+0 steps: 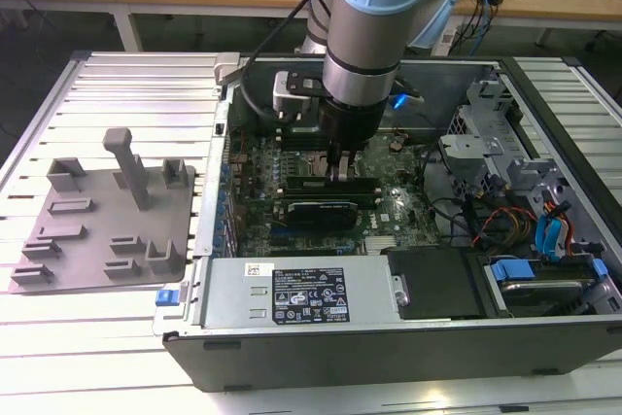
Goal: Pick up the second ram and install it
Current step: 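Insert the second ram into the second slot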
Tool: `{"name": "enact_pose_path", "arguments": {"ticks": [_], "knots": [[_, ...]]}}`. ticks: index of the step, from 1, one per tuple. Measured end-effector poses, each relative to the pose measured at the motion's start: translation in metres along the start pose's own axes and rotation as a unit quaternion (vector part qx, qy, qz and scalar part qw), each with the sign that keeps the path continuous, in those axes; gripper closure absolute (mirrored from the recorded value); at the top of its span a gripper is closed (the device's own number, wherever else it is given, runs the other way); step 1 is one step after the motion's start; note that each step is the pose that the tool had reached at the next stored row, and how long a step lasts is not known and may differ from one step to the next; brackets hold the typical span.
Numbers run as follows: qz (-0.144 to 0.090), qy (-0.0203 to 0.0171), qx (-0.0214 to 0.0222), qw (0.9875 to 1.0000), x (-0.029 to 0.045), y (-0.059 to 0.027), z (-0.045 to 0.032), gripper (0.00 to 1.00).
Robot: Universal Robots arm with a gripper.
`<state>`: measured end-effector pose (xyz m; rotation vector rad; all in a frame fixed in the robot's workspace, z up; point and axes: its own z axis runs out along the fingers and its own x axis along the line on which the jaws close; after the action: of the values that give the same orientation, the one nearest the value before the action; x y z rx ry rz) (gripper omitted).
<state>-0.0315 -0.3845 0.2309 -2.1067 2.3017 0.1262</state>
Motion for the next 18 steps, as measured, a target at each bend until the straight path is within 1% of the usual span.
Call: {"name": "enact_pose_path", "arguments": {"ticks": [3,8,10,11,13,18], "knots": [[0.0,0.0,-0.0001,1.0,-0.0008,0.0004,0.0044,0.89],[0.0,0.0,-0.0001,1.0,-0.0014,0.0004,0.0073,0.89],[0.0,-0.0001,0.0003,1.0,-0.0014,0.0004,0.0071,0.89],[0.0,-0.0005,0.0009,1.0,-0.0015,0.0004,0.0058,0.89],[0.0,-0.0001,0.0008,1.0,0.0005,0.0004,0.0042,0.89],[0.0,-0.0002,0.0009,1.0,0.0007,0.0009,0.0051,0.89]]}}
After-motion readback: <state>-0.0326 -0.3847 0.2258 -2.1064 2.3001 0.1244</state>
